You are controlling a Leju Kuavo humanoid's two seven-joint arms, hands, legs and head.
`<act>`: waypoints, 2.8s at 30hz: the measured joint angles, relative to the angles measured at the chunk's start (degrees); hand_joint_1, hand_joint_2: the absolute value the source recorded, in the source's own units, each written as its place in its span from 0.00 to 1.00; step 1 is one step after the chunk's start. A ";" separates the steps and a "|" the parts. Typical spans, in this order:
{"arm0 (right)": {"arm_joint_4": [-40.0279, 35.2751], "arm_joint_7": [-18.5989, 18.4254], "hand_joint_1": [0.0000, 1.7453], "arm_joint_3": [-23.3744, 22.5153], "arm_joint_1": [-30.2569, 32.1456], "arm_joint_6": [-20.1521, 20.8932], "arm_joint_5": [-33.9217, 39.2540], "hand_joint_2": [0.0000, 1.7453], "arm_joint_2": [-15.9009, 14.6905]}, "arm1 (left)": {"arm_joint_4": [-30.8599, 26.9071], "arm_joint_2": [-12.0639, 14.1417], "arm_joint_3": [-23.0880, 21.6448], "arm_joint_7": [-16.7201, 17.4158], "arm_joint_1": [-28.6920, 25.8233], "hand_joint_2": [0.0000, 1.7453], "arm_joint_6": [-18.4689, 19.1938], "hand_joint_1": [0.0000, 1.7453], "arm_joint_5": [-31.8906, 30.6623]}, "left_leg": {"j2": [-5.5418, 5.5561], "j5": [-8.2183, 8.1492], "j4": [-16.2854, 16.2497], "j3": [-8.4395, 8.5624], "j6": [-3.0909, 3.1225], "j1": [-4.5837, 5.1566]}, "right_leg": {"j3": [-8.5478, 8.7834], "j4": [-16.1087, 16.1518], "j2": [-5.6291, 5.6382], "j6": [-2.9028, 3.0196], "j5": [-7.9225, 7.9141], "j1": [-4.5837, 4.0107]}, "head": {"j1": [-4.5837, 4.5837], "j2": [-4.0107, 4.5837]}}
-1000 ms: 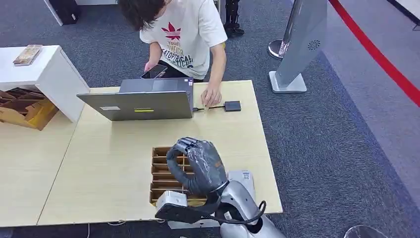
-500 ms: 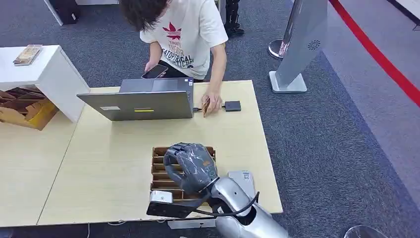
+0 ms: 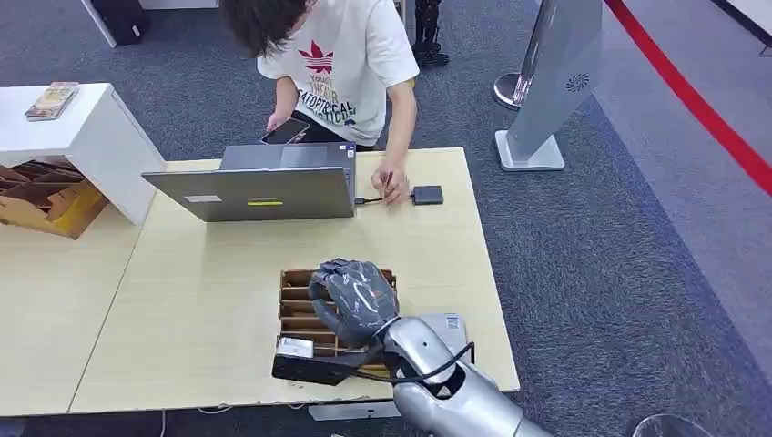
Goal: Pass the card to the sensor for recognition and then transmit it.
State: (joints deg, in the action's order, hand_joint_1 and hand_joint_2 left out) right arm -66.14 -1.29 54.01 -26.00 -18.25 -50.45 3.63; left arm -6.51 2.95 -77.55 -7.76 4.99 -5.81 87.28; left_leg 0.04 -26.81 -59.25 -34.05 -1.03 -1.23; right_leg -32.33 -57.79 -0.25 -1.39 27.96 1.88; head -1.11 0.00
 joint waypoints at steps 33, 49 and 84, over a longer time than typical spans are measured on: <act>-3.11 -2.78 0.27 -7.34 1.42 -0.72 -2.29 1.00 -1.42 | 0.00 0.00 0.00 -0.11 -0.03 0.00 0.42 0.00 0.07 | -0.01 -0.01 -0.01 0.00 0.00 0.00 | -0.03 0.01 0.01 0.00 0.00 0.00 | 0.02 0.00; -15.54 0.04 0.28 -8.98 6.79 2.51 1.88 1.00 -5.18 | 0.35 0.00 0.63 -0.37 -0.44 0.00 0.70 0.00 0.07 | -0.01 -0.02 0.00 0.00 -0.01 0.00 | -0.03 0.01 0.02 0.00 0.00 0.00 | 0.02 0.00; -3.59 -1.71 0.36 -7.96 4.25 1.14 -0.26 1.00 -3.76 | 0.35 0.00 0.63 -0.26 -0.40 0.00 0.68 0.00 0.07 | -0.01 -0.02 -0.01 -0.01 -0.01 0.00 | -0.02 0.01 0.01 0.00 0.00 0.00 | 0.00 0.00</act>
State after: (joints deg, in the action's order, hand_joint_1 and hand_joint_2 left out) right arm -69.73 -2.99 46.05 -21.75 -17.11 -50.71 -0.13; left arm -6.16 2.95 -76.91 -8.02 4.58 -5.13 87.34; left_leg 0.04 -26.83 -59.25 -34.06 -1.04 -1.22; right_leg -32.35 -57.78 -0.24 -1.39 27.96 1.88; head -1.11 0.00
